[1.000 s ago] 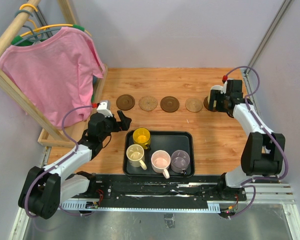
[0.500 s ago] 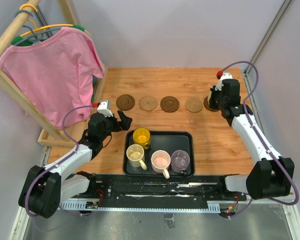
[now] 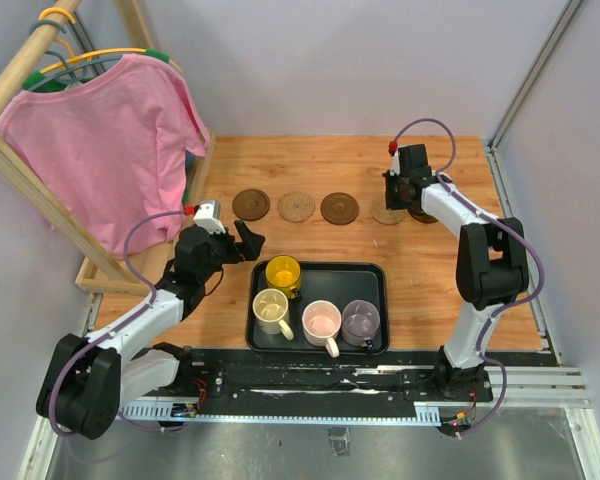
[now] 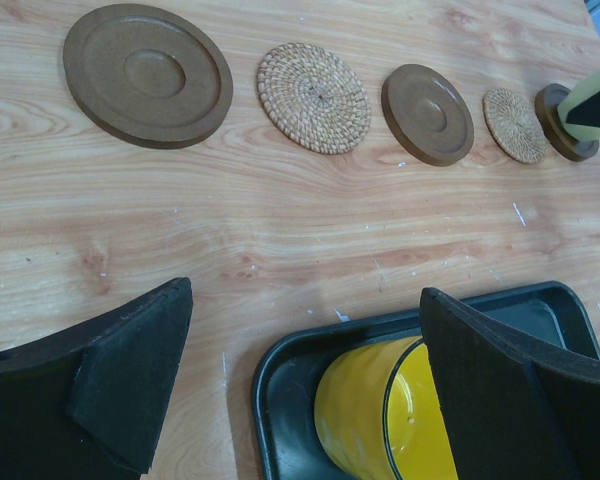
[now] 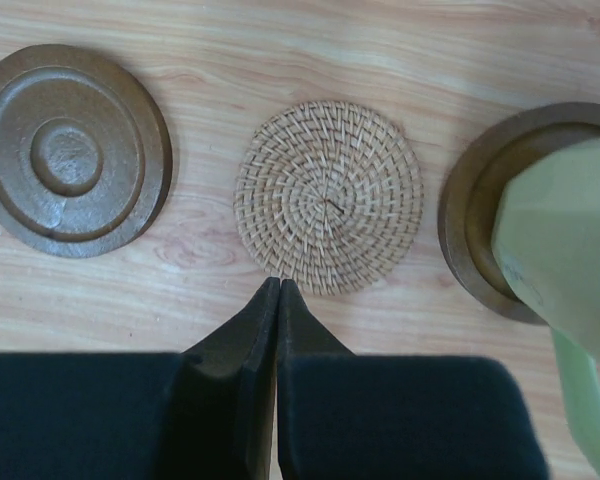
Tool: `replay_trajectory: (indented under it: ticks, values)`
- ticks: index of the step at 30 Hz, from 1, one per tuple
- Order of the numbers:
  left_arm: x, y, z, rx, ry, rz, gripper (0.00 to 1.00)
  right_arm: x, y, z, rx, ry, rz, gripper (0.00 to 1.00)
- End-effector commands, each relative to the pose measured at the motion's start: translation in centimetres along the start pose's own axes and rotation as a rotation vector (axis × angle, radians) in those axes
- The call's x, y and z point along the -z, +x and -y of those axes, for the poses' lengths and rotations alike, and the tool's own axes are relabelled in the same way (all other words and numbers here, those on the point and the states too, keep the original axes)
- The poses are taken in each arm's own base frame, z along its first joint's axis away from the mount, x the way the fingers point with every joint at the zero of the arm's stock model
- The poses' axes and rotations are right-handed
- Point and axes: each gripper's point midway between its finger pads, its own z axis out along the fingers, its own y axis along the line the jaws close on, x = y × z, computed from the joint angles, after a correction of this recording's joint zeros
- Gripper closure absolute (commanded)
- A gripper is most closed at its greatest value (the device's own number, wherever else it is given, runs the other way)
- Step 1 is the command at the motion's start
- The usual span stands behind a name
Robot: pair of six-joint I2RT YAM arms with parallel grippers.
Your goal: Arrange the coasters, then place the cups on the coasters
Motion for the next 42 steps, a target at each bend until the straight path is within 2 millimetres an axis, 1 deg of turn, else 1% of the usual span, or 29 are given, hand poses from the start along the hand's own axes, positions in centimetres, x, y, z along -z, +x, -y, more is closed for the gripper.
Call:
replay_trajectory:
  ticks: [1, 6, 8, 15, 19, 24, 28, 42]
  values:
    - [0.2, -0.6, 0.1, -0.015, 0.002, 0.025, 0.0, -1.7, -0.8, -0.5, 0.03, 0.001, -0.009, 0.99]
    - [0.2, -0.5, 0.0, -0.018, -0.002, 0.021, 0.0, -3.6, -0.6, 0.1, 0.036, 0.038, -0.045, 0.99]
    - [0.2, -0.5, 0.1, -0.018, -0.003, 0.021, 0.0, -4.5, 0.2, 0.5, 0.035, 0.054, -0.072, 0.99]
    - [0.2, -0.3, -0.2, -0.018, -0.015, 0.019, 0.0, -5.5, 1.6, 1.1, 0.028, 0.087, -0.126, 0.99]
    - [0.2, -0.3, -0.3, -0.017, -0.015, 0.018, 0.0, -6.0, 2.6, 0.9, 0.023, 0.079, -0.152, 0.99]
    - [0.2, -0.3, -0.3, -0.017, -0.018, 0.017, 0.0, -6.3, 3.2, 0.4, 0.017, 0.053, -0.165, 0.99]
    - [0.2, -0.2, -0.3, -0.016, -0.019, 0.017, 0.0, -6.5, 3.3, -0.1, 0.023, 0.04, -0.167, 0.99]
    - [0.1, -0.1, -0.4, -0.017, -0.021, 0.013, 0.0, -6.8, 2.6, -0.7, 0.042, 0.03, -0.147, 0.99]
